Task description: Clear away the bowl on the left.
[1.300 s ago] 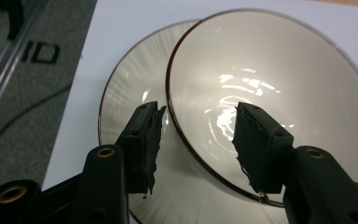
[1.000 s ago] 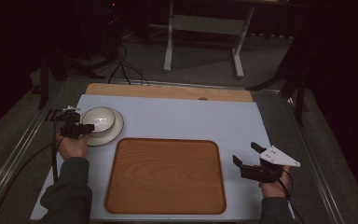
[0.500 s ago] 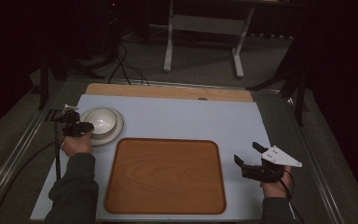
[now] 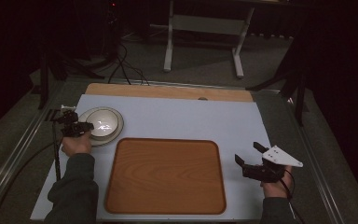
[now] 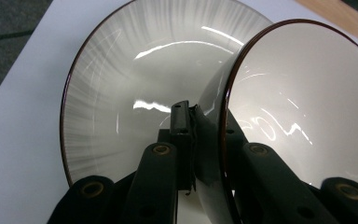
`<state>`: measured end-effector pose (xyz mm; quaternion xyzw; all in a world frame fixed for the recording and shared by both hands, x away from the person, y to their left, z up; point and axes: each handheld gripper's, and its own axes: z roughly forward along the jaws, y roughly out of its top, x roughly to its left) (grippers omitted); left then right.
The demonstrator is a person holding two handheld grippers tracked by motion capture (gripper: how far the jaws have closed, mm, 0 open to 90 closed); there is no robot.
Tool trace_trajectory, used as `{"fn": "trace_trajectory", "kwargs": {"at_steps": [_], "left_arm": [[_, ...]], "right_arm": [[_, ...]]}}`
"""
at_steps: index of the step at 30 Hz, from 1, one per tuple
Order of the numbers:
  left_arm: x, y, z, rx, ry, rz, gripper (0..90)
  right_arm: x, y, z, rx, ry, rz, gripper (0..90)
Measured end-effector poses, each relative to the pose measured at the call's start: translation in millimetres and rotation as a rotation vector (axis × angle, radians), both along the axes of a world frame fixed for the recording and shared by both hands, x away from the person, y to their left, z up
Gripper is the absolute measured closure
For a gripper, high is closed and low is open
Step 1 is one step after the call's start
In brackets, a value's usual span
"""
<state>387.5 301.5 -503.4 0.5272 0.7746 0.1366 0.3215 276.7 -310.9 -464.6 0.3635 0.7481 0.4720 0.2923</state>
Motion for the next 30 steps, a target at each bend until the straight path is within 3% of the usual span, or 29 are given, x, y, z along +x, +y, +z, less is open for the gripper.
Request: {"fn": "trace_trajectory", "kwargs": {"at_steps": [5, 11, 30], "left_arm": [[-5.3, 0.2, 10.8, -0.013, -0.068, -0.013, 83.1], [-13.1, 2.6, 22.3, -0.005, -0.089, -0.020, 83.0], [-41.0, -4.6, 52.0, -0.014, -0.184, -0.113, 83.0]], "right_arm": [[0.0, 0.4, -0.1, -0.002, 0.001, -0.001, 14.0], [-0.2, 0.4, -0.1, 0.000, 0.000, 0.000, 14.0], [-0.8, 0.9, 0.4, 0.003, -0.001, 0.003, 14.0]]}}
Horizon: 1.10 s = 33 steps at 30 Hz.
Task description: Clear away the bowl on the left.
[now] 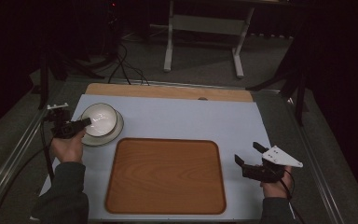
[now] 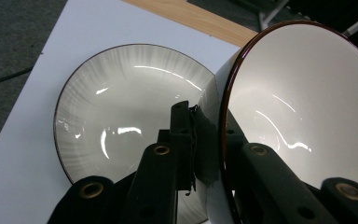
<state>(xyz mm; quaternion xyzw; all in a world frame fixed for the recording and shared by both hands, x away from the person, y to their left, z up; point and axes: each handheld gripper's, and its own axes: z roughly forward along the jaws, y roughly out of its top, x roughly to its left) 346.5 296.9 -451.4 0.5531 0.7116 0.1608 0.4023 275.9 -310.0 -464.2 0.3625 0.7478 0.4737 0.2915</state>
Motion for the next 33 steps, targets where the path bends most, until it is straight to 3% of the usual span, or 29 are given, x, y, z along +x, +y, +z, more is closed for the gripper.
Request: {"fn": "trace_trajectory", "kwargs": {"at_steps": [8, 17, 26, 30, 33], "left_arm": [[-9.9, -4.8, 5.8, 0.009, -0.020, -0.042, 83.0], [-20.5, -15.7, 9.6, -0.013, -0.046, -0.100, 83.0], [-30.6, -24.6, 7.7, -0.025, -0.036, -0.139, 82.9], [-32.9, -28.1, 8.1, -0.011, -0.031, -0.150, 82.9], [-35.9, -31.0, 7.1, -0.028, -0.039, -0.160, 82.9]], "right_arm": [[-0.5, -0.1, 0.0, 0.000, 0.001, -0.003, 14.0], [-0.6, -0.6, 0.1, 0.000, 0.000, -0.002, 14.0], [-0.4, -0.2, 0.0, -0.002, 0.002, -0.001, 14.0], [-0.3, -0.1, -0.1, -0.002, 0.003, -0.001, 14.0], [-0.3, -0.1, -0.1, -0.002, 0.002, 0.000, 14.0]]}}
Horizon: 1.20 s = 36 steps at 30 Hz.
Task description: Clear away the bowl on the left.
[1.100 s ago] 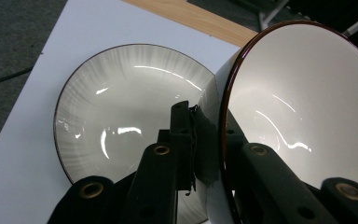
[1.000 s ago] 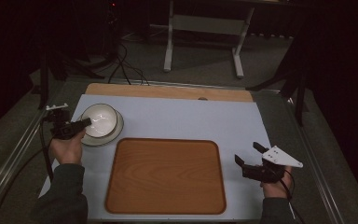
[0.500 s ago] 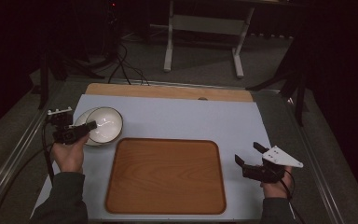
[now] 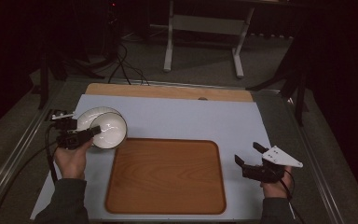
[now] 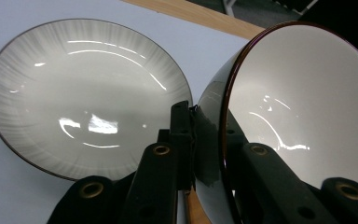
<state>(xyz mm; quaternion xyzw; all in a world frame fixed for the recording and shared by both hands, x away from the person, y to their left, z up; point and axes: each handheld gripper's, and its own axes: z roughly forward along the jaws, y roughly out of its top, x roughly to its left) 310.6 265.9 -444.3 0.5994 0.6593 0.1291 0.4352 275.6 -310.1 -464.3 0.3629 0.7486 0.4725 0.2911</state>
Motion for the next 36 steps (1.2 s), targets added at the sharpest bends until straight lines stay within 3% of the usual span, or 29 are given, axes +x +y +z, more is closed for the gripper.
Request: {"fn": "trace_trajectory", "kwargs": {"at_steps": [19, 36], "left_arm": [[-6.7, -26.1, -13.9, -0.009, 0.020, -0.073, 82.9], [-16.5, -42.7, -15.7, -0.033, 0.023, -0.149, 82.8]], "right_arm": [[-0.2, -0.2, -0.1, -0.001, 0.001, 0.000, 14.0], [-2.1, 0.0, 0.4, -0.009, -0.003, 0.006, 14.0]]}}
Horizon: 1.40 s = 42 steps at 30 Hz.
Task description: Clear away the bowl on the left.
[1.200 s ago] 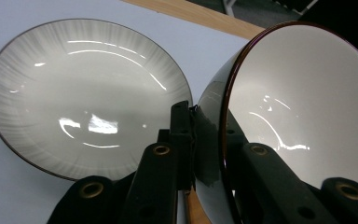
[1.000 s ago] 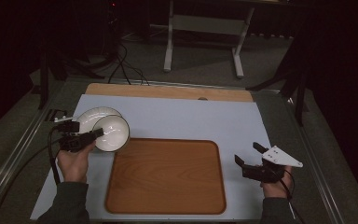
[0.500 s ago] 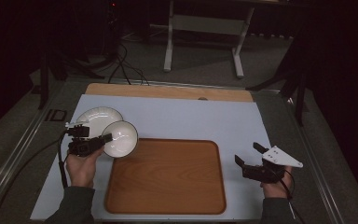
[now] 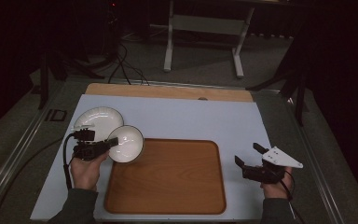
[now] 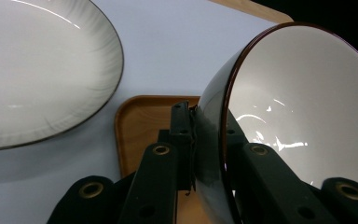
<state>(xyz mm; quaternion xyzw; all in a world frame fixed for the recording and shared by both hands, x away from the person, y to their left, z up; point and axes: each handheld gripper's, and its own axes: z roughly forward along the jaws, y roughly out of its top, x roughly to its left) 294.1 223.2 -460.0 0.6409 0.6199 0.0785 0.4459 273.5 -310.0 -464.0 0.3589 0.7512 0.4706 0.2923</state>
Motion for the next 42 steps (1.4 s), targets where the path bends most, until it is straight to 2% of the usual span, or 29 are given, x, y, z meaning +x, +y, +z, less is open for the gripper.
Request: {"fn": "trace_trajectory", "kwargs": {"at_steps": [5, 11, 18, 42], "left_arm": [[-2.5, -4.8, -1.6, 0.004, 0.002, -0.015, 82.8], [-4.1, -10.3, -4.0, -0.012, -0.007, -0.040, 82.8], [-6.3, -21.0, -8.0, 0.008, 0.007, -0.067, 82.8], [-7.7, -56.9, -19.5, 0.037, 0.036, -0.146, 82.7]], "right_arm": [[0.0, 0.0, 0.0, 0.000, 0.000, 0.000, 14.0], [0.1, -0.1, 0.0, 0.000, 0.000, 0.000, 14.0], [0.1, 0.5, -0.2, -0.004, 0.003, 0.000, 14.0], [0.1, 0.6, -0.2, -0.005, 0.003, 0.002, 14.0]]}}
